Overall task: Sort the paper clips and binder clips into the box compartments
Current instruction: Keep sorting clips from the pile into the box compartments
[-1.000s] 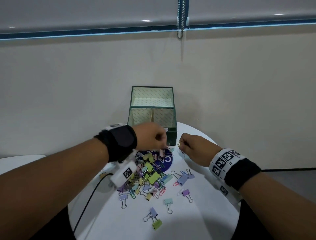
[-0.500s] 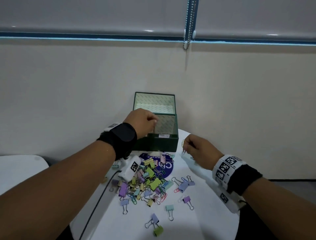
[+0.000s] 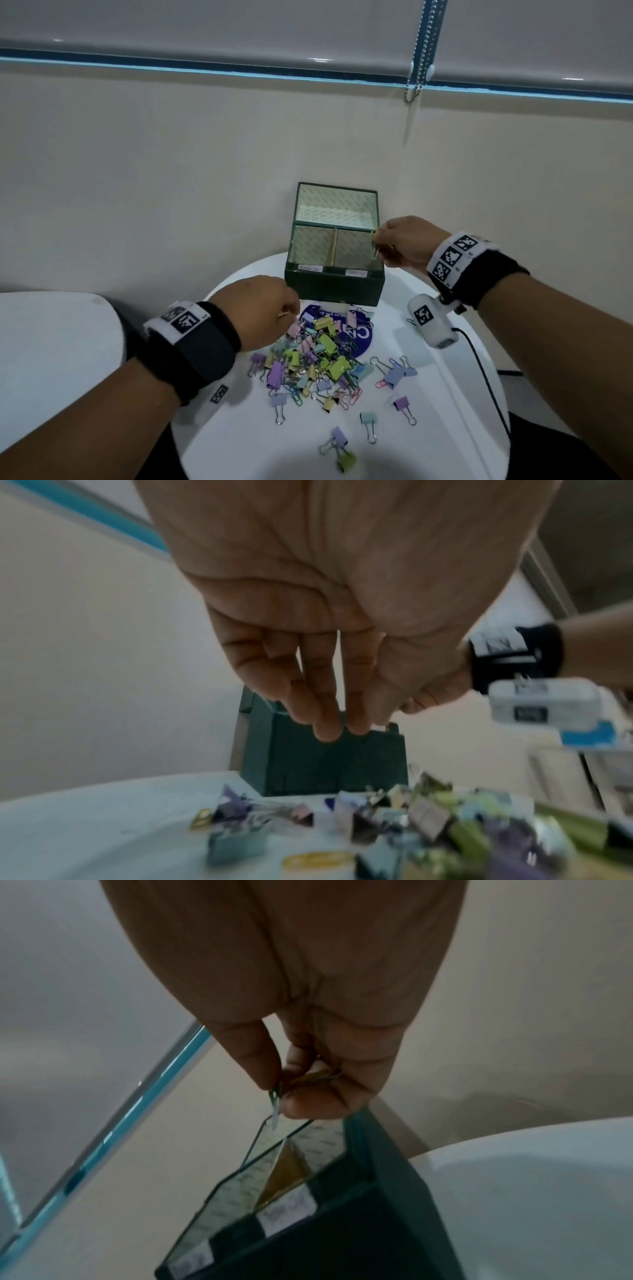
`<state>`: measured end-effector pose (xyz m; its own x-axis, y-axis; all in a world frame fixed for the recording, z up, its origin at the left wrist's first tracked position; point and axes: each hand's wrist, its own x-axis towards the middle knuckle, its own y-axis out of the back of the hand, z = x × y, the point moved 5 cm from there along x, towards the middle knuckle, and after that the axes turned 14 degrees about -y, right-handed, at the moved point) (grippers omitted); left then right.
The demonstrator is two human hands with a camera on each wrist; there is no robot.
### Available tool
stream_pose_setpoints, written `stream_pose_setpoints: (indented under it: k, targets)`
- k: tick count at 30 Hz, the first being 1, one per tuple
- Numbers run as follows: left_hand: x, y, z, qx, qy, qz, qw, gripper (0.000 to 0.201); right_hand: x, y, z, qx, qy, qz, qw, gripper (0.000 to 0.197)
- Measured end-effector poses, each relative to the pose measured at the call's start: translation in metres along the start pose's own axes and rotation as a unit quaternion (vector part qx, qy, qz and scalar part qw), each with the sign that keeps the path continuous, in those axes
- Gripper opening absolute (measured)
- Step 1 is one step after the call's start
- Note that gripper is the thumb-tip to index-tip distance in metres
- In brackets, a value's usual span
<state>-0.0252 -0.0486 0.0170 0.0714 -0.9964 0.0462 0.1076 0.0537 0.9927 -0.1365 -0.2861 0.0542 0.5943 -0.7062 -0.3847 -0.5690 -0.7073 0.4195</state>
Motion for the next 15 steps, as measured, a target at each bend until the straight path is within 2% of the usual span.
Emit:
stream_pose_setpoints:
  k: [2,4,6,9,10,12,13,15]
  targets:
    - [0.001,-0.009,0.003,0.017,-0.021,-0.008,1.000,0.026,0.005,-0.012,-0.010,-0.134,0.033,0.061,0.989,0.018]
    - [0.003,-0.015,0.009,0.003,-0.043,-0.007,0.999,0.030,0.007,-0.021,-0.016,-0.242,0.066,0.116,0.961,0.020]
    - [0.006,-0.022,0.014,-0.008,-0.054,-0.031,0.998,0.037,0.006,-0.027,-0.019,-0.273,0.092,0.137,0.948,0.017]
    - [0.008,-0.033,0.016,-0.016,-0.063,-0.095,0.993,0.058,-0.005,-0.033,-0.018,-0.269,0.135,0.150,0.942,0.023]
    - [0.008,-0.035,0.017,-0.015,-0.072,-0.105,0.992,0.063,-0.015,-0.035,-0.018,-0.269,0.162,0.159,0.936,0.019]
    - [0.008,-0.037,0.019,0.002,-0.090,-0.110,0.990,0.064,-0.037,-0.046,-0.014,-0.303,0.218,0.147,0.916,0.010]
    - [0.009,-0.038,0.019,0.006,-0.088,-0.109,0.990,0.061,-0.046,-0.054,-0.007,-0.345,0.230,0.118,0.902,0.011]
    - [0.009,-0.037,0.015,-0.011,-0.062,-0.095,0.993,0.050,-0.056,-0.072,0.015,-0.450,0.192,0.032,0.872,0.008]
